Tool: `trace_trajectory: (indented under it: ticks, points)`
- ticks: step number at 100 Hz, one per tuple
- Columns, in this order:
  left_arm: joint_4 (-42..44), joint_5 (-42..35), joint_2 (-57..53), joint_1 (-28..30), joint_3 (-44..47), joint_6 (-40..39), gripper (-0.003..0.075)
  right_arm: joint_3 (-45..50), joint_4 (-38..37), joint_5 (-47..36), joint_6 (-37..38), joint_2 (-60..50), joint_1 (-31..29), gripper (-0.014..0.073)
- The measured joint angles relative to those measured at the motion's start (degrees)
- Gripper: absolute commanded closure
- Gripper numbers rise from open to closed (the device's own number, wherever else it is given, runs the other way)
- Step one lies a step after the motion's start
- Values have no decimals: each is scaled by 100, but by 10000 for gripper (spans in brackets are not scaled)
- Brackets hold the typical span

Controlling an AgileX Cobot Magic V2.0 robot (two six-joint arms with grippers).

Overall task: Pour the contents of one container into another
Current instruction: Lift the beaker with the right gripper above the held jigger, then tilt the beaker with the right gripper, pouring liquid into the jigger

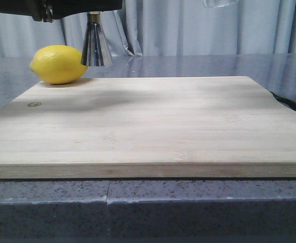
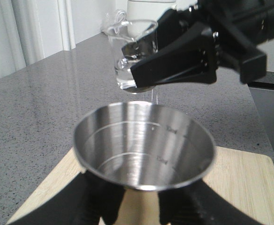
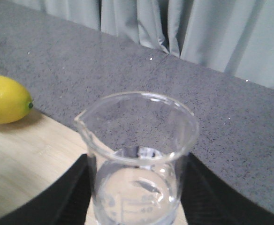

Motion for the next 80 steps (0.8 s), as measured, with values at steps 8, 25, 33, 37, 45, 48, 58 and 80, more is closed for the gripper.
trace_trajectory:
  ticks: [8,25,33,37,45,48,58,80]
  points:
    - [0,0,0,0,0,0,460,-401,-180,632,0,0,137,293]
    - [0,0,0,0,0,0,460,-1091,-560,1318,0,84,517,293]
    - [0,0,0,0,0,0,460,-1330,-819,1548,0,147,701,293]
    - [0,0,0,0,0,0,460,-1455,-932,1674,0,193,801,293]
    - [0,0,0,0,0,0,460,-1647,-1214,1846,0,259,981,293]
    - [0,0,0,0,0,0,460,-1709,-1311,1922,0,288,1066,293]
    - [0,0,0,0,0,0,460,-1924,-1661,2155,0,358,1302,293]
    - [2,0,0,0,0,0,460,-2219,-2513,2473,-11,621,1766,293]
